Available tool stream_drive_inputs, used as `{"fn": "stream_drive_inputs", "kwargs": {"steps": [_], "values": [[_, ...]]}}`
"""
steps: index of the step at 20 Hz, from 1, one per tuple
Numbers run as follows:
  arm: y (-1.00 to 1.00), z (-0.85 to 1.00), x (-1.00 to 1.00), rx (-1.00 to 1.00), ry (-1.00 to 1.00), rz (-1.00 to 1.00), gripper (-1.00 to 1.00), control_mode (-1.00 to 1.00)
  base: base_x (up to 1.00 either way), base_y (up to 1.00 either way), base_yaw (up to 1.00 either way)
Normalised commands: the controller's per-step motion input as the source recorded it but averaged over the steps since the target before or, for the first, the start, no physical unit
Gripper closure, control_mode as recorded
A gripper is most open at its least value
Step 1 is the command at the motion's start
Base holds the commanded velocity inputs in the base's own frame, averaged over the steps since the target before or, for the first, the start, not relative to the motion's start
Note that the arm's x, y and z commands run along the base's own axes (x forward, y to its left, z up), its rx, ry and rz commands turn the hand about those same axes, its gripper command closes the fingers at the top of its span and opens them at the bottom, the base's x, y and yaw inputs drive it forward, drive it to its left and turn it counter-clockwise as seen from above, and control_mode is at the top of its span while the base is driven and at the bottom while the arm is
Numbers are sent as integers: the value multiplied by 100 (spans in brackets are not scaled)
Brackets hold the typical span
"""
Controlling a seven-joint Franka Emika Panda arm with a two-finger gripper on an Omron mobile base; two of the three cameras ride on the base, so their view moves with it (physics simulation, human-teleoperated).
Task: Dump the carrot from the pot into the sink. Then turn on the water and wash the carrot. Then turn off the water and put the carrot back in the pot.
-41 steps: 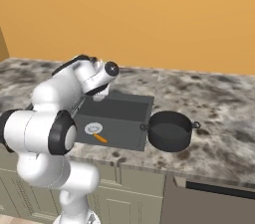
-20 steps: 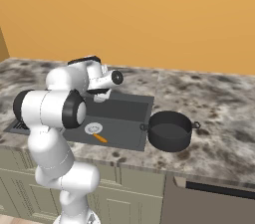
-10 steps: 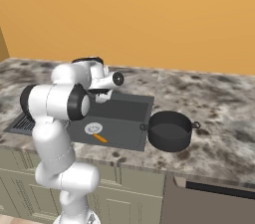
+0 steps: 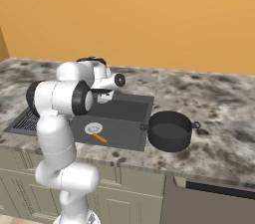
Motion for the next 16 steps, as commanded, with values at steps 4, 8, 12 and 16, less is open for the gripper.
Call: {"fn": "stream_drive_inputs", "kwargs": {"steps": [4,8,12,16], "values": [[0,-11,20,0,0,0,-100,-100,0,0,0],[2,-9,28,0,0,0,-100,-100,0,0,0],[2,-12,32,0,0,0,-100,-100,0,0,0],[7,-14,30,0,0,0,-100,-100,0,0,0]]}}
